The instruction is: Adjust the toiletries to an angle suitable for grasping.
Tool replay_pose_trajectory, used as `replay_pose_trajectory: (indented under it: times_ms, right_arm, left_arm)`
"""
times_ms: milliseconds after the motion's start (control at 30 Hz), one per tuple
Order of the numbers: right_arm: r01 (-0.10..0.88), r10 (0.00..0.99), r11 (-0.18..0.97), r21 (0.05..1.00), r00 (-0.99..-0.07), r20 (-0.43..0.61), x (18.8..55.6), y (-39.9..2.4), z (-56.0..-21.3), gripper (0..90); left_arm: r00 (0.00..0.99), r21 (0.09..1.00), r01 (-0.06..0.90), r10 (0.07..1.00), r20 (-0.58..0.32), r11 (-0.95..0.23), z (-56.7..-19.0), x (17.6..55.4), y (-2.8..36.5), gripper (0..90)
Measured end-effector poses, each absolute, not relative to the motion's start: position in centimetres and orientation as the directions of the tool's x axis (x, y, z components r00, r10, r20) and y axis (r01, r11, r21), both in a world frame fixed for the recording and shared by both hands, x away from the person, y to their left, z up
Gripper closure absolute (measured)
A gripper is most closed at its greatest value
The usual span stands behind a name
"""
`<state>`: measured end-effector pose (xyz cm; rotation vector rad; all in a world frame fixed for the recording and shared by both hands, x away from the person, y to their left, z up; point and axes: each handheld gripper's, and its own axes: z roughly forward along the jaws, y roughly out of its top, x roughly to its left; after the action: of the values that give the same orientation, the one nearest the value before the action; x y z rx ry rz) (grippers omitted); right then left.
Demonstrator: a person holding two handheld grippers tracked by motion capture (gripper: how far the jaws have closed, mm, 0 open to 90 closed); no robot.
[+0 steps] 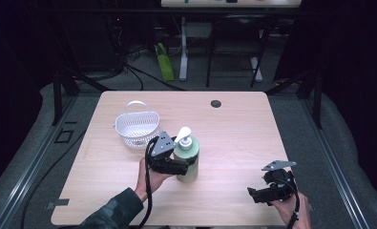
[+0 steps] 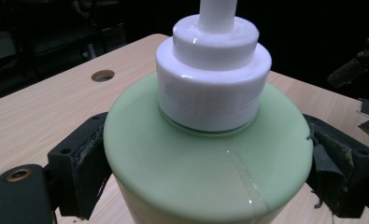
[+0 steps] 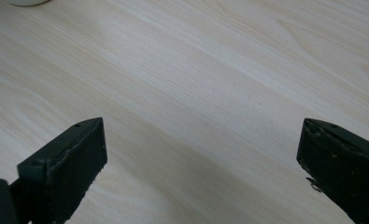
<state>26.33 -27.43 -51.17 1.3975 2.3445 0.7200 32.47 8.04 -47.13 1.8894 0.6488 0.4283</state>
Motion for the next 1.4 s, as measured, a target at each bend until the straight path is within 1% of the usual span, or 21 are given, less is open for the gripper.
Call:
replay_pose_trajectory:
  times_ms: [467,600,700,767,867,933,1100,1400]
  right_arm:
    - [0.676,0.83,0.49,0.55,-0.555,-0.057,28.8,-24.8,-51.5,1.4]
    - [0.674,0.824,0.505,0.54,-0.563,-0.067,29.3,-24.4,-51.6,2.8]
    - [0.67,0.822,0.519,0.531,-0.561,-0.095,29.7,-24.3,-51.7,2.8]
    - [0.673,0.823,0.516,0.53,-0.562,-0.086,30.0,-24.1,-51.8,2.7]
    - [0.67,0.816,0.526,0.524,-0.57,-0.09,30.3,-23.9,-51.9,2.9]
    - [0.672,0.815,0.534,0.514,-0.572,-0.099,30.6,-23.5,-51.9,4.9]
    - [0.665,0.8,0.557,0.497,-0.591,-0.106,31.3,-22.7,-52.0,5.0]
    - [0.658,0.779,0.585,0.475,-0.618,-0.103,32.2,-21.5,-52.2,6.4]
  left_arm:
    - [0.747,0.916,0.269,0.665,-0.003,-0.298,-47.1,32.1,11.5,12.1]
    - [0.732,0.914,0.28,0.682,-0.005,-0.294,-47.0,32.2,12.4,12.1]
    - [0.726,0.912,0.285,0.687,-0.005,-0.295,-47.0,32.2,13.1,12.1]
    - [0.722,0.911,0.288,0.692,-0.005,-0.294,-47.0,32.2,13.6,12.0]
    - [0.721,0.908,0.293,0.693,-0.006,-0.298,-46.9,32.2,14.2,12.0]
    - [0.722,0.909,0.292,0.692,-0.005,-0.298,-46.9,32.1,14.7,12.0]
    - [0.727,0.905,0.298,0.686,-0.009,-0.304,-46.8,32.1,16.0,12.0]
    - [0.72,0.901,0.308,0.694,-0.012,-0.304,-46.8,32.2,19.1,12.0]
